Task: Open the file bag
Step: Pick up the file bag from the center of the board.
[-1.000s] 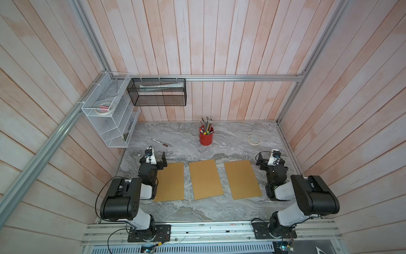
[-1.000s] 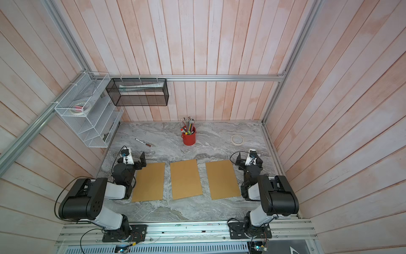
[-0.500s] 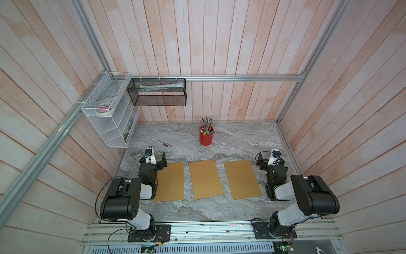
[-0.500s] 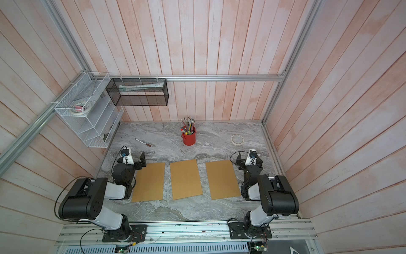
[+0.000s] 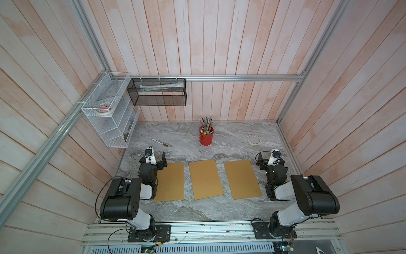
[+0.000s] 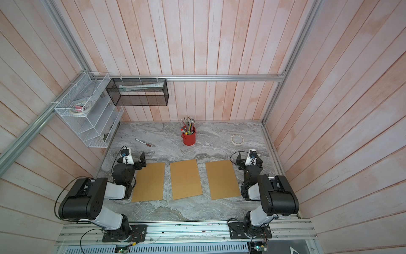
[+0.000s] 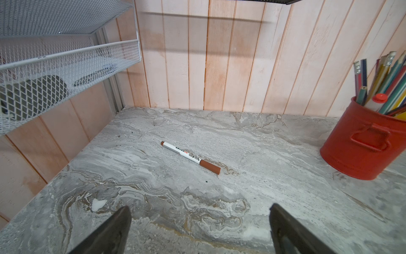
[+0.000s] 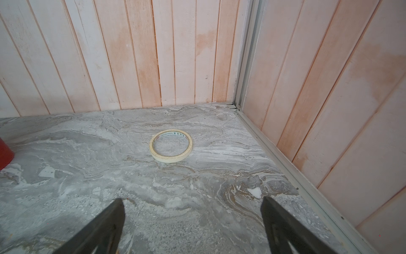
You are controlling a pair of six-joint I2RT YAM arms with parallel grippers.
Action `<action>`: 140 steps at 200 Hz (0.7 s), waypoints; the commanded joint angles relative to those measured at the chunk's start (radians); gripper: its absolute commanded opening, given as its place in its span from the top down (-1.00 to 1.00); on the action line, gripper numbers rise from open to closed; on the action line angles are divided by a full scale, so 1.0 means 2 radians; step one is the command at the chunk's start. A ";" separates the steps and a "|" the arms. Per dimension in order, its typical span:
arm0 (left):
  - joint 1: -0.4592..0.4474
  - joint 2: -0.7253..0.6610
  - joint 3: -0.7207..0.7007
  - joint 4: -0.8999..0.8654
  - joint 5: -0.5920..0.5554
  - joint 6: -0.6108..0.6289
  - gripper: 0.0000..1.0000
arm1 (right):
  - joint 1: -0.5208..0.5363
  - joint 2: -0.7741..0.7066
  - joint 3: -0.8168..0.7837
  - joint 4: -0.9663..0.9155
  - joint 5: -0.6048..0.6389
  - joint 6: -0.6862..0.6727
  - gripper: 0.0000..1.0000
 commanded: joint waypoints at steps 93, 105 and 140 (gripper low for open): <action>0.002 -0.118 0.064 -0.186 -0.026 -0.014 -1.00 | -0.005 -0.059 0.057 -0.137 0.018 0.012 -0.96; 0.002 -0.154 0.084 -0.237 -0.027 -0.024 -1.00 | -0.005 -0.091 0.105 -0.249 0.035 0.037 -0.96; 0.021 -0.204 0.107 -0.338 0.007 -0.149 -1.00 | -0.023 -0.132 0.201 -0.484 0.011 0.155 -0.97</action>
